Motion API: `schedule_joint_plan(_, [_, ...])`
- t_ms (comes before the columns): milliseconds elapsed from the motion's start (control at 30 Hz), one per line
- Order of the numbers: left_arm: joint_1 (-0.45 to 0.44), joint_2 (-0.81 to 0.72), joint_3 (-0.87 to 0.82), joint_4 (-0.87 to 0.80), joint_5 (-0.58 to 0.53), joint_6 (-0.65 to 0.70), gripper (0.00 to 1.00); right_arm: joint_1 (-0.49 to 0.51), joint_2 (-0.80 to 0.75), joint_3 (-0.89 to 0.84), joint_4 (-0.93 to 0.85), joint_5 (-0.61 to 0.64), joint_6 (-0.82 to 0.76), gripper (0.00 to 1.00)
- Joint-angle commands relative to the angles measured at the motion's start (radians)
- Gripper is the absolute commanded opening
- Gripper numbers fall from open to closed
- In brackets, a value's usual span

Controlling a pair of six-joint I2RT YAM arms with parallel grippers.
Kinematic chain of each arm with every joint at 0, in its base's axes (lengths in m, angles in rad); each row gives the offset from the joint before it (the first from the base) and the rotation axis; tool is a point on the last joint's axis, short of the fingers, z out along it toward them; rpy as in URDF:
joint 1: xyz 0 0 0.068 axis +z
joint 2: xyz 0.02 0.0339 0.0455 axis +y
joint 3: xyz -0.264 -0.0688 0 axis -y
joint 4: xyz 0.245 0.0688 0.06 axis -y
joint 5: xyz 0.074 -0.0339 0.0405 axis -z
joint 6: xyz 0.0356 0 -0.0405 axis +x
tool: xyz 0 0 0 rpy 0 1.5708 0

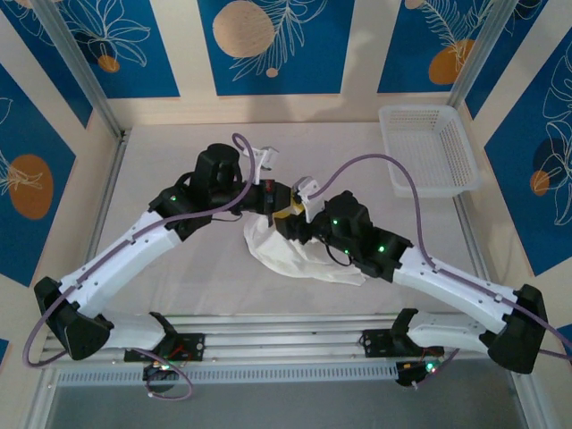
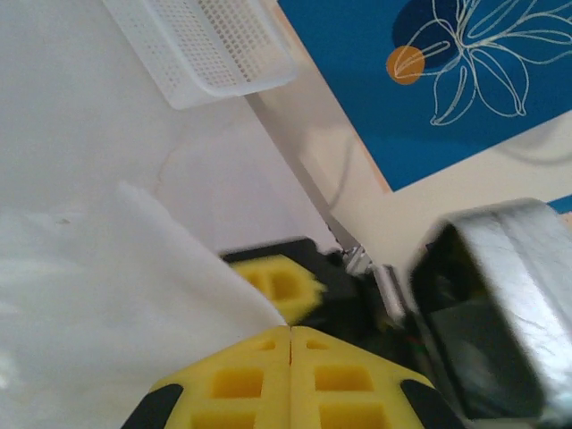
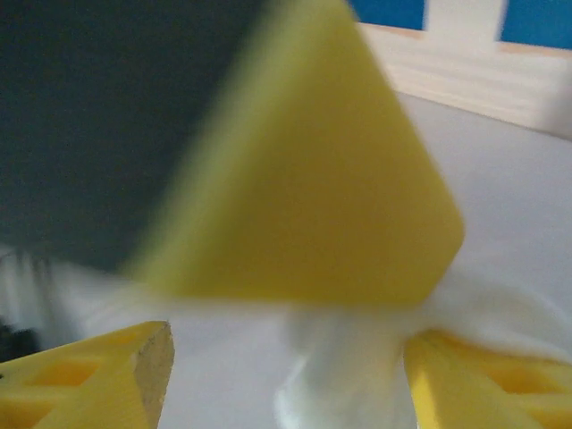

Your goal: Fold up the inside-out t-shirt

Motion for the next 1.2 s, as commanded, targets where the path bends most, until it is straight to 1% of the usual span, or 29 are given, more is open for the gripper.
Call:
schedule_joint_plan(0, [-0.012, -0.03, 0.013, 0.077, 0.025, -0.04, 0.0, -0.008, 0.008, -0.008, 0.087, 0.028, -0.057, 0.24])
schedule_joint_plan(33, [-0.012, -0.035, 0.009, 0.08, 0.025, -0.035, 0.0, -0.016, 0.003, -0.015, 0.073, 0.002, -0.038, 0.09])
schedule_joint_plan(67, [-0.012, -0.041, 0.004, 0.085, 0.033, -0.021, 0.0, -0.027, -0.011, -0.038, 0.069, -0.014, 0.0, 0.0])
schedule_joint_plan(133, [-0.013, -0.049, -0.006, 0.09, 0.048, 0.017, 0.0, -0.071, -0.056, -0.12, 0.092, -0.09, 0.092, 0.0])
schedule_joint_plan(167, [-0.012, -0.058, -0.011, 0.092, 0.051, 0.042, 0.0, -0.108, -0.096, -0.183, 0.127, -0.165, 0.144, 0.0])
schedule_joint_plan(200, [-0.012, -0.07, -0.021, 0.093, 0.046, 0.073, 0.04, -0.141, -0.141, -0.259, 0.181, -0.239, 0.194, 0.0])
schedule_joint_plan(233, [-0.013, -0.085, -0.031, 0.088, 0.033, 0.106, 0.15, -0.169, -0.185, -0.325, 0.231, -0.3, 0.232, 0.0])
schedule_joint_plan(267, [-0.011, -0.105, -0.046, 0.074, -0.004, 0.152, 0.3, -0.199, -0.239, -0.406, 0.29, -0.355, 0.272, 0.0])
schedule_joint_plan(300, [-0.012, -0.129, -0.066, 0.054, -0.057, 0.206, 0.42, -0.233, -0.293, -0.474, 0.331, -0.405, 0.313, 0.0])
schedule_joint_plan(333, [-0.012, -0.149, -0.09, 0.038, -0.111, 0.25, 0.5, -0.266, -0.338, -0.515, 0.344, -0.461, 0.347, 0.0])
schedule_joint_plan(367, [-0.008, -0.162, -0.121, 0.015, -0.174, 0.295, 0.55, -0.303, -0.39, -0.547, 0.345, -0.535, 0.37, 0.0])
schedule_joint_plan(400, [0.002, -0.159, -0.137, -0.032, -0.211, 0.33, 0.56, -0.33, -0.434, -0.566, 0.345, -0.602, 0.379, 0.0])
schedule_joint_plan(433, [0.016, -0.142, -0.136, -0.073, -0.202, 0.35, 0.57, -0.345, -0.467, -0.572, 0.338, -0.647, 0.381, 0.0])
schedule_joint_plan(467, [0.029, -0.119, -0.141, -0.099, -0.166, 0.366, 0.58, -0.356, -0.5, -0.572, 0.318, -0.668, 0.381, 0.0])
schedule_joint_plan(533, [0.032, -0.072, -0.163, -0.107, -0.094, 0.375, 0.59, -0.371, -0.536, -0.569, 0.298, -0.708, 0.37, 0.0])
schedule_joint_plan(600, [0.03, -0.011, -0.21, -0.056, 0.029, 0.37, 0.6, -0.383, -0.545, -0.561, 0.288, -0.728, 0.369, 0.0])
schedule_joint_plan(667, [0.03, 0.035, -0.25, 0.002, 0.104, 0.366, 0.64, -0.388, -0.539, -0.559, 0.299, -0.728, 0.374, 0.0])
schedule_joint_plan(767, [0.03, 0.07, -0.298, 0.092, 0.135, 0.34, 0.72, -0.39, -0.522, -0.542, 0.302, -0.738, 0.377, 0.0])
schedule_joint_plan(900, [0.029, 0.119, -0.296, 0.21, 0.255, 0.306, 0.91, -0.39, -0.499, -0.521, 0.299, -0.758, 0.375, 0.0])
schedule_joint_plan(933, [0.027, 0.131, -0.29, 0.212, 0.248, 0.311, 0.94, -0.39, -0.495, -0.517, 0.299, -0.759, 0.373, 0.0])
schedule_joint_plan(1000, [0.031, 0.161, -0.273, 0.193, 0.206, 0.325, 0.96, -0.391, -0.485, -0.507, 0.307, -0.771, 0.375, 0.0])
schedule_joint_plan(1067, [0.032, 0.192, -0.252, 0.191, 0.219, 0.327, 0.95, -0.388, -0.477, -0.502, 0.319, -0.781, 0.382, 0.0])
schedule_joint_plan(1133, [0.03, 0.216, -0.243, 0.222, 0.217, 0.296, 0.88, -0.387, -0.471, -0.501, 0.335, -0.788, 0.389, 0.0])
schedule_joint_plan(1167, [0.031, 0.231, -0.233, 0.219, 0.192, 0.287, 0.8, -0.386, -0.468, -0.501, 0.346, -0.788, 0.392, 0.0])
